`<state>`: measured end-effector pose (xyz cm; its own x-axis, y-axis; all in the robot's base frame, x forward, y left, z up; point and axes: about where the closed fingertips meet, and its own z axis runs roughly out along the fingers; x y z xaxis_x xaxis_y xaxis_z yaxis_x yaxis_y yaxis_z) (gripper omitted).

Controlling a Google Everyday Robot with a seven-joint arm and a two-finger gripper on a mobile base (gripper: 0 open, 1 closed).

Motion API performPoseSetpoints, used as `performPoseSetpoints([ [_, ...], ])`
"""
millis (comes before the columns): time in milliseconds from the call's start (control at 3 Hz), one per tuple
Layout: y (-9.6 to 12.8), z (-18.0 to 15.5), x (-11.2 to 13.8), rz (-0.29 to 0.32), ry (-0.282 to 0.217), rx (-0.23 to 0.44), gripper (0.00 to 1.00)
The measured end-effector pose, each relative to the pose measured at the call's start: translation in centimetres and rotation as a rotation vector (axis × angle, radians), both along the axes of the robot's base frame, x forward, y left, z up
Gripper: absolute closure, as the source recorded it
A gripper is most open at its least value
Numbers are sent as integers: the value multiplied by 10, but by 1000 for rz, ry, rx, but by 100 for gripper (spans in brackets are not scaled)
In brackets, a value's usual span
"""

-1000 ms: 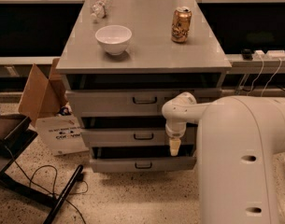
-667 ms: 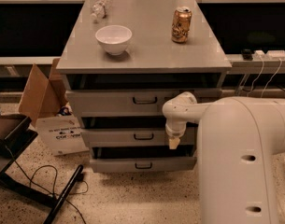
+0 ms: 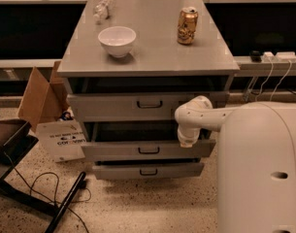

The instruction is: Open middle drawer

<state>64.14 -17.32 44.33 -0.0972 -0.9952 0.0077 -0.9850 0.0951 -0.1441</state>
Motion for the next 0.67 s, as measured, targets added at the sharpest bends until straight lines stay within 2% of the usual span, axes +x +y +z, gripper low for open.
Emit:
performPoseSetpoints([
  [333, -4, 13, -5, -31, -26, 24, 98],
  [667, -4, 13, -5, -31, -26, 24, 68],
])
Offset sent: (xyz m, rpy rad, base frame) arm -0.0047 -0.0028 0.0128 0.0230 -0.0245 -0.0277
